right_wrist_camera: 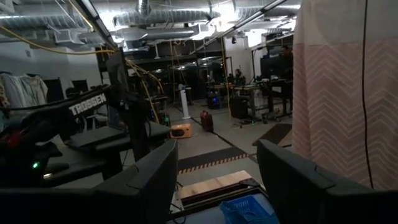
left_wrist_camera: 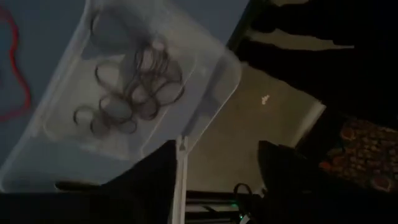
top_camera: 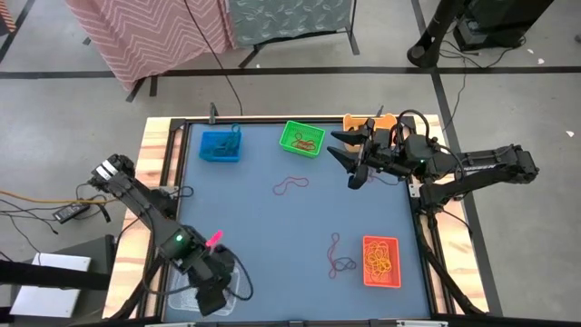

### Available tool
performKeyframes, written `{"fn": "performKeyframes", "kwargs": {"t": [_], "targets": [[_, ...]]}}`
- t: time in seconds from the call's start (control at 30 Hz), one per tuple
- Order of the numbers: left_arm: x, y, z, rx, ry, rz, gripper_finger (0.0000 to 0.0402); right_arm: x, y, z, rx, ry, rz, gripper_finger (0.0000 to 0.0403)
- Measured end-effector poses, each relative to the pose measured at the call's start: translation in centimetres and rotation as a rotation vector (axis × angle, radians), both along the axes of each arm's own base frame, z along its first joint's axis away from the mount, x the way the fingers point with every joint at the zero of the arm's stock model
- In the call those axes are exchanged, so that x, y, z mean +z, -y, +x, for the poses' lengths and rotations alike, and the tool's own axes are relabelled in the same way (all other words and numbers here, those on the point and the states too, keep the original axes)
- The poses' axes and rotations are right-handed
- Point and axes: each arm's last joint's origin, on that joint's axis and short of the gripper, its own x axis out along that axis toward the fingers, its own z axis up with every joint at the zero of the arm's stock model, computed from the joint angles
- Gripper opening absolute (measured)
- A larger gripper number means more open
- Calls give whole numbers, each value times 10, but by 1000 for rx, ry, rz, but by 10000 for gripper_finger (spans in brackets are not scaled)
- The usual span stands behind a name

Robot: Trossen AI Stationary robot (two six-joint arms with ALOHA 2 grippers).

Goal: Sort rubber bands into baskets
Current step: Put the brown rubber band into the transparent bin

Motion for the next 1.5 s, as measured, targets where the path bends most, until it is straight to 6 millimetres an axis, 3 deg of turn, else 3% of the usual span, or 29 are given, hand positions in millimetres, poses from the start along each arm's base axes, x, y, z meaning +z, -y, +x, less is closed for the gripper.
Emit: {"fn": "performKeyframes", "kwargs": {"t": [0.13,0.27,0.4,0.53,0.63,0.77,0.87,1.0,1.23,1.33,1.5], "targets": [[17,-29,12,1,147,56,267,1,2,-2,-46,7,9,231],[27,-78,22,39,272,266,285,2,4,-7,-126,6,42,231],[36,-131,36,42,405,533,287,0,0,-8,-89,-12,85,231],[34,-180,62,50,548,621,287,-28,-6,-7,-57,-239,258,231],[14,-205,73,70,618,570,287,-53,-8,-14,-37,-485,523,231],[-30,-216,77,99,685,470,287,-78,-12,-28,-39,-788,790,231],[-61,-215,79,207,795,387,287,-95,-8,-39,-208,-972,890,231],[-79,-215,75,365,920,281,286,-114,5,-44,-393,-1162,970,230],[-59,-218,58,377,1018,287,286,-162,37,-35,-349,-1416,1032,230],[-44,-226,47,392,1066,341,286,-182,47,-40,-353,-1507,1067,230],[-27,-239,34,437,1139,443,286,-197,56,-57,-363,-1506,1076,230]]}}
